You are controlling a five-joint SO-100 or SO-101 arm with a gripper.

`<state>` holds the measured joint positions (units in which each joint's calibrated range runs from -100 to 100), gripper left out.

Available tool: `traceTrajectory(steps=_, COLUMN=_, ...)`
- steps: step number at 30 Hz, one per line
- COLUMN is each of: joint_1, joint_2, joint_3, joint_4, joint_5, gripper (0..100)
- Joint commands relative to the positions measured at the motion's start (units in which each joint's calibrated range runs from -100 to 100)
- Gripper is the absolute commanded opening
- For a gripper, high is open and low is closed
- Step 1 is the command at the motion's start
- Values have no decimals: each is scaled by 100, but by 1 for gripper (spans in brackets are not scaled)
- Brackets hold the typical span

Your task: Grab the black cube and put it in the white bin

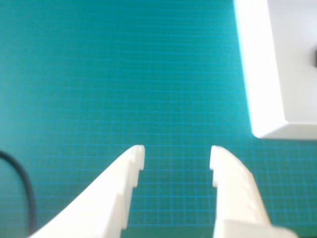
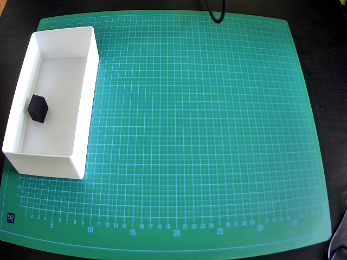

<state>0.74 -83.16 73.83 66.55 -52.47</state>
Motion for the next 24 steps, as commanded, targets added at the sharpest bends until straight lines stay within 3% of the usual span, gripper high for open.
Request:
traceTrajectory(steps=1, joint_1=-41, joint_2=-814, joint_3=596, joint_4=-73, joint_5=-10, gripper=17)
traceTrajectory(steps=6, joint_1=-141, joint_2=-1615, joint_3=1345, joint_4=-47, joint_5=-231, gripper=16)
traceTrajectory(steps=13, joint_1=-895, joint_2=-1598, joint_3=1931, joint_4=-107, joint_5=-1172, gripper=0)
traceTrajectory(steps=24, joint_1=-853, joint_2=-1607, joint_3=2553, joint_4=-98, joint_5=-1214, gripper=1)
